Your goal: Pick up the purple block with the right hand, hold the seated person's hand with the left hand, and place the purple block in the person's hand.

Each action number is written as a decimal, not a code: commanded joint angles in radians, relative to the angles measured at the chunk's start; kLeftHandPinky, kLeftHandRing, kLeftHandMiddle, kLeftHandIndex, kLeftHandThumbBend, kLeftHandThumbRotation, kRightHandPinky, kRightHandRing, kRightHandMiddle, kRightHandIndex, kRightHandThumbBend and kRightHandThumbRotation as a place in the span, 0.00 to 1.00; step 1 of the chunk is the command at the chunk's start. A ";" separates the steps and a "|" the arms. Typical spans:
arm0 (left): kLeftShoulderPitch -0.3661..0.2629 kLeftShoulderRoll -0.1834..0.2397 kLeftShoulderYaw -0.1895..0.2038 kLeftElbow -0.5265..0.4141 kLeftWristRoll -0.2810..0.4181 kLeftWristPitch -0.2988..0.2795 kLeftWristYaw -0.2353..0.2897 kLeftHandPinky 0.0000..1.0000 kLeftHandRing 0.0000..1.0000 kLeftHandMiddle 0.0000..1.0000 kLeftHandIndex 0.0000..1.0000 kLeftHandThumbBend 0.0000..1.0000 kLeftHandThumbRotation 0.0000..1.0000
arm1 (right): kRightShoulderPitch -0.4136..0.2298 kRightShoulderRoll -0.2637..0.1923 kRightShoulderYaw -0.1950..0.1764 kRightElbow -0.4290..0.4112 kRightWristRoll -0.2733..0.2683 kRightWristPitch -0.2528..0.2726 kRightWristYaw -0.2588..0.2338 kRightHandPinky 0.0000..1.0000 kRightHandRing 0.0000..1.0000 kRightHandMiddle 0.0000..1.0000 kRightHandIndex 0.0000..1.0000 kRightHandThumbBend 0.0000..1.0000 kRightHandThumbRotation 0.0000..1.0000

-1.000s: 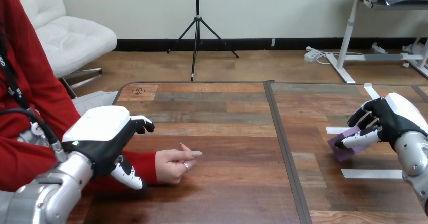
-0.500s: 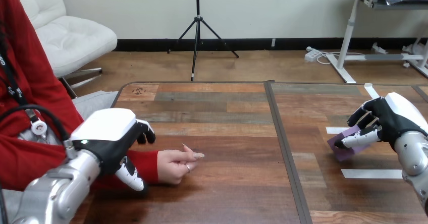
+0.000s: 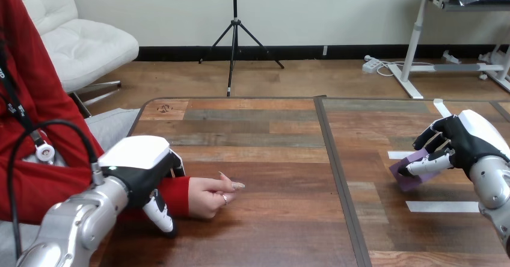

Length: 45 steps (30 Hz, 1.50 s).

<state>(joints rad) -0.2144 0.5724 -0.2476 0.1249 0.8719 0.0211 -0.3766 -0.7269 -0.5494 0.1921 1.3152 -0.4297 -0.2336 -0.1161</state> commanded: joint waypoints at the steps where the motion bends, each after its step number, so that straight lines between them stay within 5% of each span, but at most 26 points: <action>1: -0.101 0.015 -0.025 0.045 -0.001 -0.017 0.000 0.50 0.57 0.61 0.59 0.92 0.00 | -0.075 0.009 -0.011 -0.045 0.015 -0.025 -0.011 0.45 0.48 0.51 0.49 0.78 0.00; 32: -0.223 0.009 -0.143 0.177 0.060 0.045 -0.104 0.51 0.59 0.62 0.62 0.86 0.08 | -0.070 0.007 -0.017 -0.058 0.018 -0.046 -0.019 0.45 0.48 0.51 0.49 0.77 0.00; 45: -0.247 -0.015 -0.161 0.211 0.058 0.121 -0.102 0.37 0.45 0.51 0.51 0.78 0.00 | -0.068 0.005 -0.019 -0.058 0.020 -0.047 -0.018 0.45 0.48 0.51 0.50 0.77 0.00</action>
<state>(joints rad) -0.4021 0.5637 -0.3998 0.2964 0.9145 0.1110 -0.4829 -0.7269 -0.5492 0.1882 1.3010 -0.4291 -0.2583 -0.1161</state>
